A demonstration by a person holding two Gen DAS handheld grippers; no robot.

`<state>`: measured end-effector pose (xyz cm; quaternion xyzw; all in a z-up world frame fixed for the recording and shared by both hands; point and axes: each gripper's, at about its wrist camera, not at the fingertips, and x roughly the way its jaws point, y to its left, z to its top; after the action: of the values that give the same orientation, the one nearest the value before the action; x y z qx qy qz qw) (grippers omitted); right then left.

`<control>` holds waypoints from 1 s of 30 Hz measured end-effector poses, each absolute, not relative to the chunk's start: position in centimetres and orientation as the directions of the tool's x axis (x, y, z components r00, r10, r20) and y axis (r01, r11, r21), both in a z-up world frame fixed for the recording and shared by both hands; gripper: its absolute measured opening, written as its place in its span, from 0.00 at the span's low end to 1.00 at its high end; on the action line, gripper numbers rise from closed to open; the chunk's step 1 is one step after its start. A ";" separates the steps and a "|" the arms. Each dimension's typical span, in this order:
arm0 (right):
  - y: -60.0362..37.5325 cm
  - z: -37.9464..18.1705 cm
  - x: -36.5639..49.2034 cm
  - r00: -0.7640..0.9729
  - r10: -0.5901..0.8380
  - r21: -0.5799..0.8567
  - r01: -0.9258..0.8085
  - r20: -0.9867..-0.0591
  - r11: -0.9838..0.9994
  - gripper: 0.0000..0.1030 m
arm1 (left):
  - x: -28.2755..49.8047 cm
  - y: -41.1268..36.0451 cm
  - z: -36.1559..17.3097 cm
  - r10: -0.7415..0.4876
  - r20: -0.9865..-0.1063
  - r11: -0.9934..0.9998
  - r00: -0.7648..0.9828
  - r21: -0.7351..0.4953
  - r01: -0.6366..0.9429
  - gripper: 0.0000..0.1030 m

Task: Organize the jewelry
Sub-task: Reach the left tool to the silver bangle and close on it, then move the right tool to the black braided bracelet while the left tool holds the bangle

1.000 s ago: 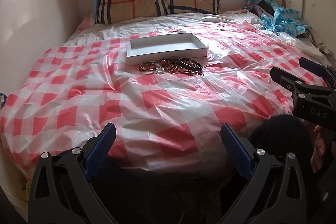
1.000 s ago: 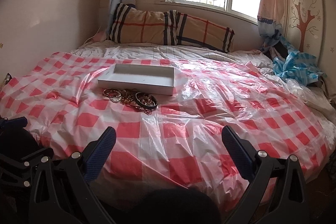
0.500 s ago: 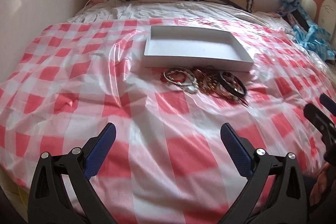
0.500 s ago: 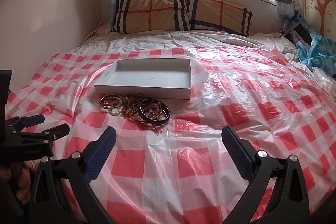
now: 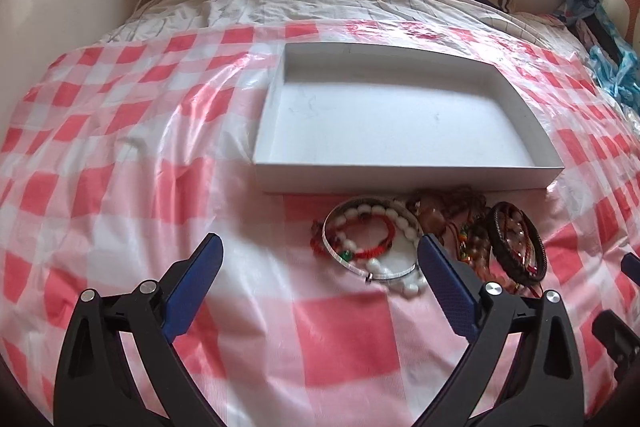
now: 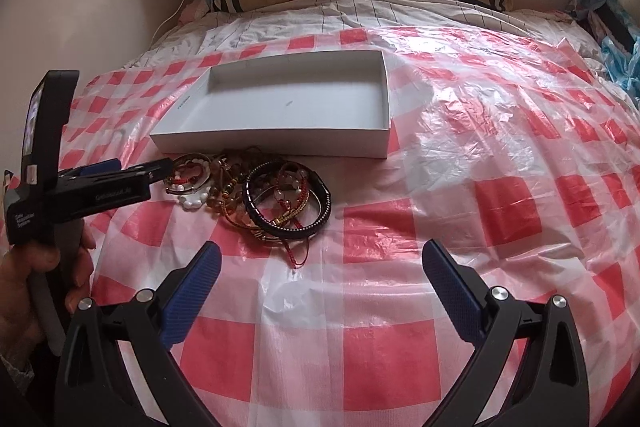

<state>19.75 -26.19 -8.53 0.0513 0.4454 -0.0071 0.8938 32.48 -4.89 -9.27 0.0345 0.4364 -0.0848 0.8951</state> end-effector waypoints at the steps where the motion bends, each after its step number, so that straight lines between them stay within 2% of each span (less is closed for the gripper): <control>1: -26.2 -8.6 19.7 0.602 0.034 0.088 0.062 -0.798 0.994 0.94 | 32.9 -5.1 -9.4 -0.134 -0.786 0.980 0.604 -0.015 0.198 0.87; 8: -26.1 -9.0 19.9 0.593 0.044 0.094 0.053 -0.804 0.994 0.94 | 35.3 -4.3 -10.2 -0.134 -0.796 0.983 0.591 -0.031 0.181 0.57; 12: -25.9 -9.1 19.9 0.591 0.047 0.091 0.044 -0.805 0.995 0.94 | 35.6 -4.7 -10.8 -0.119 -0.807 0.978 0.578 0.004 0.207 0.48; 13: -25.9 -9.1 20.0 0.591 0.047 0.091 0.043 -0.805 0.995 0.94 | 35.6 -5.0 -10.9 -0.117 -0.808 0.975 0.578 0.016 0.220 0.42; 16: -25.9 -9.1 20.0 0.591 0.045 0.092 0.049 -0.805 0.995 0.94 | 35.4 -5.6 -11.4 -0.133 -0.821 0.964 0.555 0.021 0.263 0.13; 17: -26.0 -9.0 20.0 0.591 0.045 0.093 0.052 -0.805 0.994 0.94 | 35.2 -5.9 -11.5 -0.128 -0.826 0.961 0.549 0.034 0.275 0.10; 20: -26.3 -8.9 19.9 0.594 0.040 0.098 0.066 -0.803 0.993 0.94 | 34.1 -6.1 -11.2 -0.132 -0.841 0.951 0.525 0.042 0.305 0.08; 25: -27.2 -8.7 19.7 0.602 0.037 0.115 0.092 -0.798 0.989 0.94 | 31.0 -3.9 -9.8 -0.190 -0.857 0.953 0.478 -0.043 0.300 0.07; 30: -27.3 -8.8 19.7 0.598 0.035 0.116 0.097 -0.801 0.988 0.94 | 28.9 -2.1 -10.1 -0.197 -0.869 0.953 0.453 -0.061 0.298 0.07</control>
<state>19.69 -27.31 -8.77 0.0739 0.4482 -0.0173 0.8907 28.95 -2.12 -10.10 0.0502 0.5021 -0.1454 0.8510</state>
